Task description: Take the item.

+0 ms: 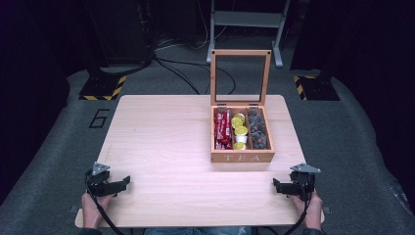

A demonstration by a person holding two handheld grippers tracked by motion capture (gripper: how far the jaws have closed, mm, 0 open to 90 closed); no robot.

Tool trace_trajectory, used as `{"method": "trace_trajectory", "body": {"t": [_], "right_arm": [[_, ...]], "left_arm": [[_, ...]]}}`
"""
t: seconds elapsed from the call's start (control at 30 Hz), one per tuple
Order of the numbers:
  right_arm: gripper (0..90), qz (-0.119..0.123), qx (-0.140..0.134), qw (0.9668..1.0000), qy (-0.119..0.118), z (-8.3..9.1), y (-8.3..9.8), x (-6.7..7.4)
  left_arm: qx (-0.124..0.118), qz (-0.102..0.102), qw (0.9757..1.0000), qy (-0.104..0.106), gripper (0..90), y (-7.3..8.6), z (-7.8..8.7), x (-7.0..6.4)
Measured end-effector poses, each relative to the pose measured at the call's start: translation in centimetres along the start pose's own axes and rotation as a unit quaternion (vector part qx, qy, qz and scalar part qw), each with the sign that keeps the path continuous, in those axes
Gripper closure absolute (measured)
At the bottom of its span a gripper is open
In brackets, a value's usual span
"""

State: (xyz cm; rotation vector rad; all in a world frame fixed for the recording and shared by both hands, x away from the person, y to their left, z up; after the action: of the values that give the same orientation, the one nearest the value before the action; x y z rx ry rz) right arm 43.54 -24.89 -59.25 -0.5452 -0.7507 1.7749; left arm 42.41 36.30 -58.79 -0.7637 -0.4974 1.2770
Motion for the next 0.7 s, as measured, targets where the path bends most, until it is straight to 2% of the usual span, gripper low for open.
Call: {"method": "trace_trajectory", "body": {"t": [0.1, 0.47, 0.7], "right_arm": [[0.0, -0.001, 0.000, 1.0000, 0.001, 0.0, 0.0, 0.0], [0.0, -0.004, 0.001, 1.0000, 0.003, 0.0, 0.0, 0.0], [0.0, -0.003, 0.000, 1.0000, 0.002, 0.0, 0.0, 0.0]], "left_arm": [[0.000, -0.001, 1.0000, -0.001, 9.9, -0.1, 0.0, -0.1], [0.001, -0.038, 0.9990, 0.024, 7.5, -2.1, 0.2, -2.4], [-0.006, -0.050, 0.9982, 0.033, 6.0, -3.4, 0.4, -3.6]]}}
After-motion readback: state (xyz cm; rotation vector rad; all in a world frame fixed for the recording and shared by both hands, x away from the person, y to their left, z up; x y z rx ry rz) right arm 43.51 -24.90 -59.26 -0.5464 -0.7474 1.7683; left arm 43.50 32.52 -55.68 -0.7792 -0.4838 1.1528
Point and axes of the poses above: each handheld gripper's, and its own axes: z roughly backward along the jaws, y roughly out of its underside, x roughly to its left, the point moved 9 cm from there along -z, roughly forward along the jaws
